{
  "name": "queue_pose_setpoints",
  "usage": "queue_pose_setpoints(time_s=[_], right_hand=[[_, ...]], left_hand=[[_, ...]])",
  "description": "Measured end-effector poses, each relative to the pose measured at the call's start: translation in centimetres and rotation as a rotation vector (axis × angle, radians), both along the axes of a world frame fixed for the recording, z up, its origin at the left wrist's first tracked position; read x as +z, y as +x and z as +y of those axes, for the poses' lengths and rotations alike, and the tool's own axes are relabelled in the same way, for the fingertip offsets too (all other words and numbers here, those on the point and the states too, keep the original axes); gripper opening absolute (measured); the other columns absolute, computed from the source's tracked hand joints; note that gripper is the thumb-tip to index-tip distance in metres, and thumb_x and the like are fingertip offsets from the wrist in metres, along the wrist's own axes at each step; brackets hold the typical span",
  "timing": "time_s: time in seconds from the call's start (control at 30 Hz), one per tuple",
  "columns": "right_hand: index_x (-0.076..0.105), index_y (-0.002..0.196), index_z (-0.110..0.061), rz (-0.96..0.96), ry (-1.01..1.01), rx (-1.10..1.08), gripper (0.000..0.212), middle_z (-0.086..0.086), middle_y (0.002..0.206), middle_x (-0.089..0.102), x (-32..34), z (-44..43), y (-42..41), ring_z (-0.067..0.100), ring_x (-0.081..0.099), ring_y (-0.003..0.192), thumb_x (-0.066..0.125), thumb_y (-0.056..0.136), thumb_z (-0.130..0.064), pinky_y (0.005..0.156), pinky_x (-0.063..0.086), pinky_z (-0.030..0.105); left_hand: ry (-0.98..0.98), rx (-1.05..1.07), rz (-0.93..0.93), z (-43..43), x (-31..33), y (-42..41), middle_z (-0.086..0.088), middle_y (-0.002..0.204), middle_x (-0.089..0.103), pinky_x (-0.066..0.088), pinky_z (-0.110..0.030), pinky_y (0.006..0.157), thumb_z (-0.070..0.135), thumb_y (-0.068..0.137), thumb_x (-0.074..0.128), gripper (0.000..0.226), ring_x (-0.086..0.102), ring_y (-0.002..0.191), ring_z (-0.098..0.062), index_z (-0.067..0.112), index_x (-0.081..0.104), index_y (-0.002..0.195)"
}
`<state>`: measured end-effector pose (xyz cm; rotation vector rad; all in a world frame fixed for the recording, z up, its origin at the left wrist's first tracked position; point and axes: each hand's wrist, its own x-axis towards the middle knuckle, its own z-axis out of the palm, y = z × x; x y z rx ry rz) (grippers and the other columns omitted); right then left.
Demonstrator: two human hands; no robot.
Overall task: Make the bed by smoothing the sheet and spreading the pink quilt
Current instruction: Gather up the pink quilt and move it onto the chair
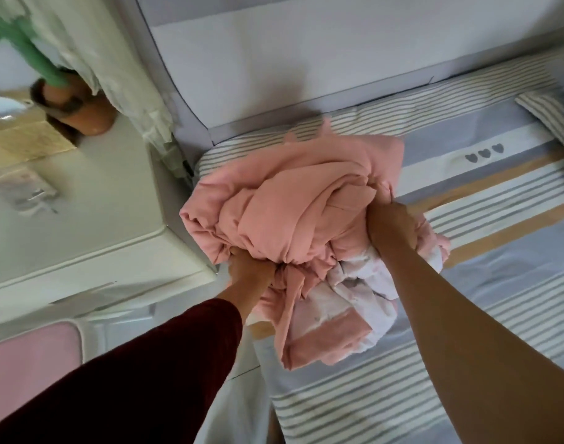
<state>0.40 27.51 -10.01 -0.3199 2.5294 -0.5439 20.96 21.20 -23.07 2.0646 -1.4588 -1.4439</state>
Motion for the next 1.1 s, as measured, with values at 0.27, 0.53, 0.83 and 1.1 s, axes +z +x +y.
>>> queue_pose_setpoints(time_s=[0.27,0.53,0.83,1.1], right_hand=[[0.048,0.137,-0.006,-0.064,-0.017,-0.057,0.087,0.02,0.137,0.051,0.7,2.3,8.5,0.035,0.043,0.13,0.007,0.092,-0.068,0.109,0.025,0.046],[0.041,0.144,-0.019,-0.22,-0.121,-0.122,0.102,0.015,0.136,0.054,0.8,4.6,20.5,0.035,0.05,0.124,0.013,0.075,-0.089,0.109,0.031,0.051],[0.056,0.128,-0.017,-0.783,-0.515,-0.207,0.084,0.007,0.122,0.065,0.6,3.6,37.5,0.027,0.063,0.1,0.043,0.076,-0.082,0.085,0.053,0.041],[0.06,0.106,-0.017,-1.083,-0.492,-0.111,0.062,0.005,0.107,0.066,1.5,0.3,53.3,0.022,0.064,0.09,0.03,0.092,-0.069,0.075,0.056,0.035]], left_hand=[[0.026,0.0,-0.082,2.6,4.9,8.6,-0.015,0.125,0.054,0.045,-0.051,0.097,0.032,0.055,0.083,0.086,0.05,0.117,-0.038,0.006,0.037,0.122],[-0.113,0.005,-0.184,4.2,8.3,21.4,-0.012,0.119,0.057,0.047,-0.052,0.092,0.036,0.048,0.077,0.08,0.054,0.11,-0.037,0.011,0.04,0.114],[-0.29,-0.045,-0.598,3.2,16.7,38.0,-0.014,0.128,0.048,0.037,-0.051,0.102,0.029,0.065,0.071,0.071,0.044,0.121,-0.038,0.006,0.037,0.122],[-0.408,0.087,-0.806,3.3,20.2,51.4,-0.019,0.128,0.045,0.036,-0.053,0.1,0.02,0.07,0.069,0.067,0.041,0.121,-0.04,0.0,0.037,0.126]])
